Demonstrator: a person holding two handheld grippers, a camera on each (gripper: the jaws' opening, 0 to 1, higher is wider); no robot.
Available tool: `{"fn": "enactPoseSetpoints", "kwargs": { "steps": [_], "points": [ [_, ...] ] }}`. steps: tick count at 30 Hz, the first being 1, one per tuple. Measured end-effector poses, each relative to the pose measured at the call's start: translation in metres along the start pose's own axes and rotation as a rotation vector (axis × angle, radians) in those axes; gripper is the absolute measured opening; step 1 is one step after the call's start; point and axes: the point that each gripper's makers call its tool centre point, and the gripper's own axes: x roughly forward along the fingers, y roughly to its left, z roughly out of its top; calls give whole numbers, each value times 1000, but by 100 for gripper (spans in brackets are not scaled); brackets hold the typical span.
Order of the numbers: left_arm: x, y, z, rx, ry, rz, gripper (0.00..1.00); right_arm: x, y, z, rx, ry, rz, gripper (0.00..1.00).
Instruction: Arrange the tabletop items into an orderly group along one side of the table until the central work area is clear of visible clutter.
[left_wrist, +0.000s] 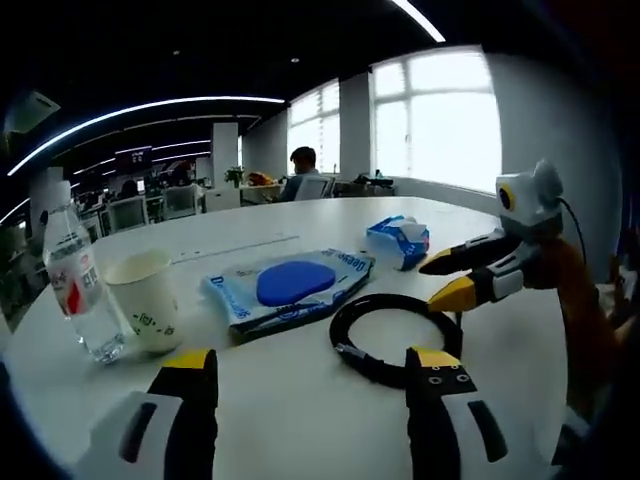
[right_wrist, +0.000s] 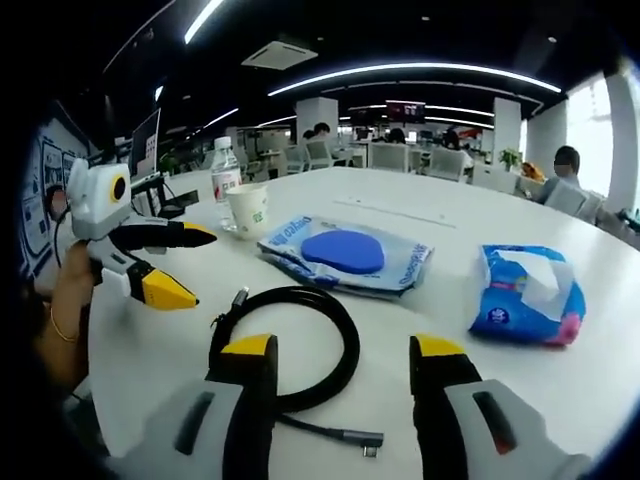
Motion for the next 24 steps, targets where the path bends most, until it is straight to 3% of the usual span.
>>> {"fn": "enactPoseSetpoints", "kwargs": {
  "steps": [2, 4, 12, 24],
  "points": [
    [-3, 1, -2, 8, -1, 8, 79, -3, -2, -1, 7, -4, -10, 55],
    [-8, 5, 6, 36, -51, 40, 79, -6, -2, -2, 11, -8, -11, 55],
    [-29, 14, 2, 36, -46, 46, 81, -22, 2, -2, 28, -46, 14, 60],
    [-49, 31, -12, 13, -33, 79, 81, -39, 1, -10, -19, -41, -28, 63]
  ]
}}
